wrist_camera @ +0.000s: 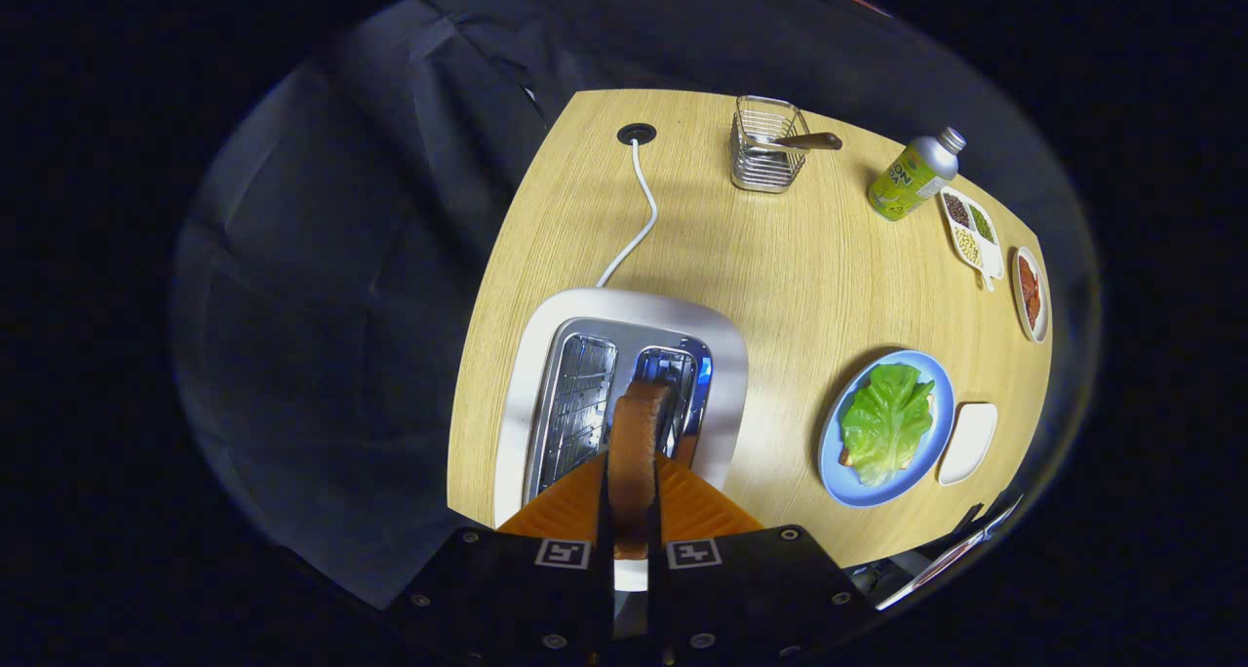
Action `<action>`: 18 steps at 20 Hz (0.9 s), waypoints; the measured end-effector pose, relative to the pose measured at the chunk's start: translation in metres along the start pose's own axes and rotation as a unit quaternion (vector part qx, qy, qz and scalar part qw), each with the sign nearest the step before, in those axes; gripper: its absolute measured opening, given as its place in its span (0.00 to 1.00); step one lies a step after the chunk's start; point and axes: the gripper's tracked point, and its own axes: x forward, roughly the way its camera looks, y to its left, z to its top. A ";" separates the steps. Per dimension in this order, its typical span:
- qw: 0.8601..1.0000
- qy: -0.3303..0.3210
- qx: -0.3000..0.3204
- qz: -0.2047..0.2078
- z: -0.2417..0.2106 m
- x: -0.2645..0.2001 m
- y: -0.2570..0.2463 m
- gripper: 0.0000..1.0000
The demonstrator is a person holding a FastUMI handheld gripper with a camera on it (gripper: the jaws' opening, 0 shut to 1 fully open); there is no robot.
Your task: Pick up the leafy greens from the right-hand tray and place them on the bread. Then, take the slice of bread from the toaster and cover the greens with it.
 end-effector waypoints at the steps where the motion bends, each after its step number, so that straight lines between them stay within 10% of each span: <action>1: 1.000 -0.008 -0.005 0.006 0.003 -0.004 -0.003 0.13; 18: 0.968 -0.119 0.048 0.217 0.026 -0.140 -0.033 0.09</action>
